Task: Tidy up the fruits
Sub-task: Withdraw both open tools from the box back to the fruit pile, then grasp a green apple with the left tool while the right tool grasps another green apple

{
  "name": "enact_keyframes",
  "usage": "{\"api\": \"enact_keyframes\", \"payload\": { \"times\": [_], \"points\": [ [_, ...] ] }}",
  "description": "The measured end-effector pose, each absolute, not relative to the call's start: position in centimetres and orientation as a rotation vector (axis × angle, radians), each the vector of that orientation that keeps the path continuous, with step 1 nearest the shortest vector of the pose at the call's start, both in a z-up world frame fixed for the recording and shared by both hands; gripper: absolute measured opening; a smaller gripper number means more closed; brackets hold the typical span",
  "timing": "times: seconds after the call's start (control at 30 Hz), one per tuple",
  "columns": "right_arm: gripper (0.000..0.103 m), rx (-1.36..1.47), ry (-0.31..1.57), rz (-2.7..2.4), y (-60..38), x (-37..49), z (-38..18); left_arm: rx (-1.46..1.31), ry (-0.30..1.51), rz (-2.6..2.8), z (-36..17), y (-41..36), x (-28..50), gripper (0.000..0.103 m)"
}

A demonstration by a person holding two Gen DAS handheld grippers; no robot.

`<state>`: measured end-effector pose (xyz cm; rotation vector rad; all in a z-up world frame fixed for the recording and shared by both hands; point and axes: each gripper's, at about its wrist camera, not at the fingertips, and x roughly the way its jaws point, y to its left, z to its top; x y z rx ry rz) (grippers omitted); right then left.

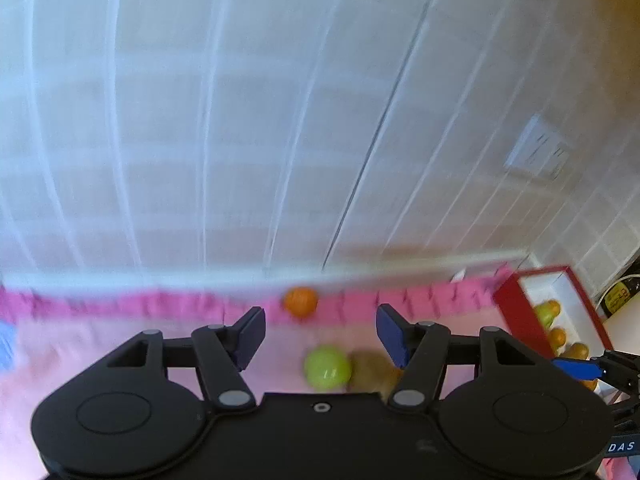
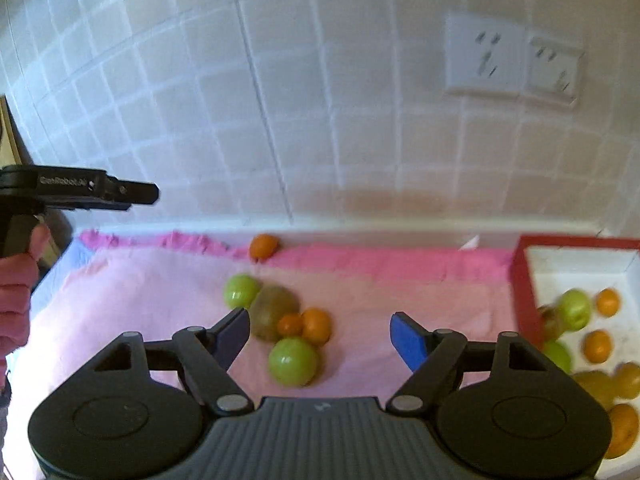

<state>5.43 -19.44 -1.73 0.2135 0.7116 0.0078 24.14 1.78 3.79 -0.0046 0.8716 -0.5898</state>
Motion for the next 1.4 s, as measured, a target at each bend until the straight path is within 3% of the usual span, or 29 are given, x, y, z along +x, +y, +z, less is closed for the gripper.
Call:
{"api": "enact_keyframes", "payload": {
  "times": [0.47,0.57,1.0,1.07,1.1,1.4],
  "points": [
    [0.079,0.23,0.85,0.07,-17.6,9.4,-7.4,-0.044,1.072,-0.597,-5.4,-0.5,27.3,0.072],
    [0.079,0.229,0.87,0.075,-17.4,10.1,-8.2,-0.062,1.109,-0.598,-6.8,-1.2,28.2,0.067],
    [0.079,0.232,0.93,0.092,-16.7,12.5,-11.3,-0.115,1.138,-0.626,-9.0,-2.5,28.9,0.066],
    [0.077,0.228,0.935,0.096,-16.5,12.8,-11.4,-0.126,1.141,-0.629,-9.0,-2.4,28.9,0.064],
    [0.077,0.228,0.935,0.098,-16.5,12.8,-11.5,-0.127,1.142,-0.63,-9.0,-2.4,28.9,0.058],
    [0.059,0.234,0.95,0.113,-16.3,13.4,-12.2,-0.12,1.112,-0.627,-8.5,-2.1,28.0,0.056]
  ]
}}
